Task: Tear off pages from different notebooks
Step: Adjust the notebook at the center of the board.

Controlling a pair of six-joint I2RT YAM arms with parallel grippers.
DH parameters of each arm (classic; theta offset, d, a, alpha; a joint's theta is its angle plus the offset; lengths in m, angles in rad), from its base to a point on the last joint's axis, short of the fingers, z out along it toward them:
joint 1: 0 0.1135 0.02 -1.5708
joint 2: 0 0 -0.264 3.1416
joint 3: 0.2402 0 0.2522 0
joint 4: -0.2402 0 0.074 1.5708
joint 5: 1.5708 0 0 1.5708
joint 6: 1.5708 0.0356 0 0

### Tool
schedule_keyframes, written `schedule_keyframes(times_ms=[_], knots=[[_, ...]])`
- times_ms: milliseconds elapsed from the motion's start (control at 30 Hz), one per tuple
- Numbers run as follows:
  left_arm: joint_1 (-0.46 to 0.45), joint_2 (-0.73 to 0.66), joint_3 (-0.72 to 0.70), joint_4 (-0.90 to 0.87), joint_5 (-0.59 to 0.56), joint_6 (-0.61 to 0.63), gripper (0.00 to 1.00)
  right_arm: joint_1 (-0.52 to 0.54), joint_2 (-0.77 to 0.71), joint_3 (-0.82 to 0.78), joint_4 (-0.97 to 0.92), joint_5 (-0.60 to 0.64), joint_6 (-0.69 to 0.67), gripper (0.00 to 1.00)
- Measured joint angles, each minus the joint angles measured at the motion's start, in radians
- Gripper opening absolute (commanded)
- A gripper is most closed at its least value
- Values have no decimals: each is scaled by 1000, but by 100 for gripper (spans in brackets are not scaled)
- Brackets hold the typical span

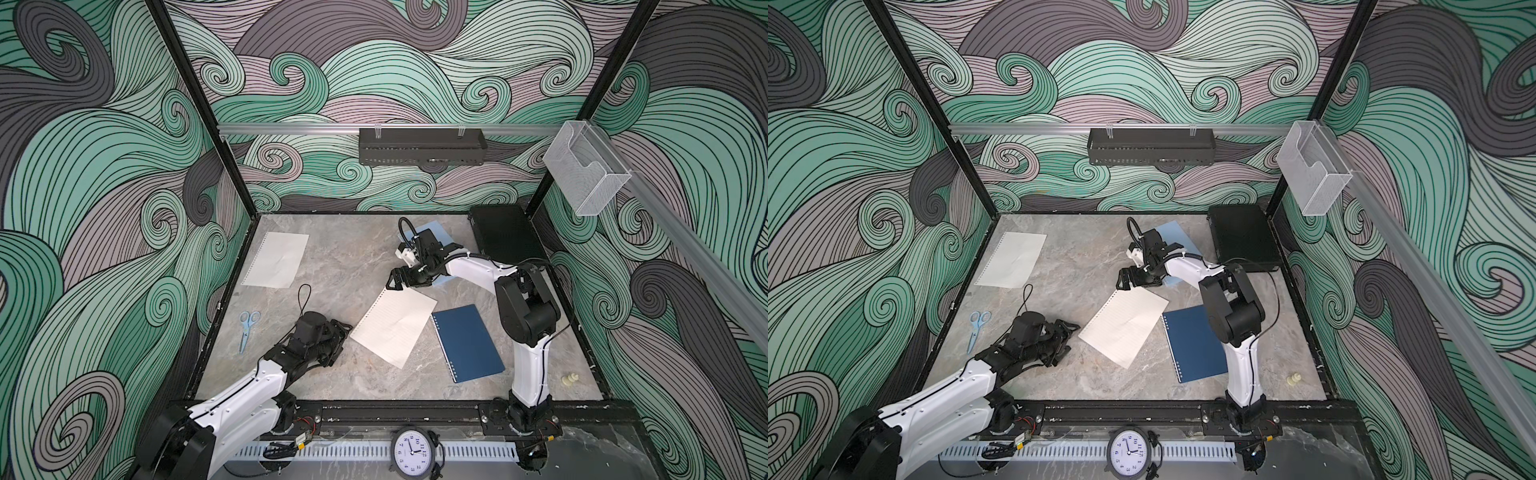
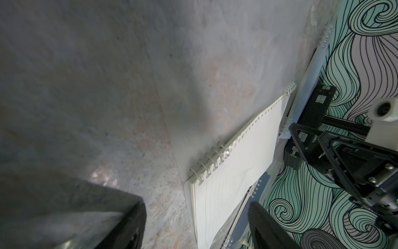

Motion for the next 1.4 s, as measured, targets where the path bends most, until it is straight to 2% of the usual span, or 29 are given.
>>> schedule_keyframes(times_ms=[167,533,800,1133,1400], knots=[[0,27,-16,66,-6,-18,78,16,-2,-69,39,-23,21,98],[0,256,37,279,33,0,76,73,-85,-185,131,-44,70,97],[-1,259,40,284,27,27,76,121,-92,-229,174,-43,95,96],[-5,232,31,275,-27,72,76,133,-125,-290,230,-46,117,96],[-5,292,38,345,-14,101,76,175,-137,-299,220,-41,109,96]])
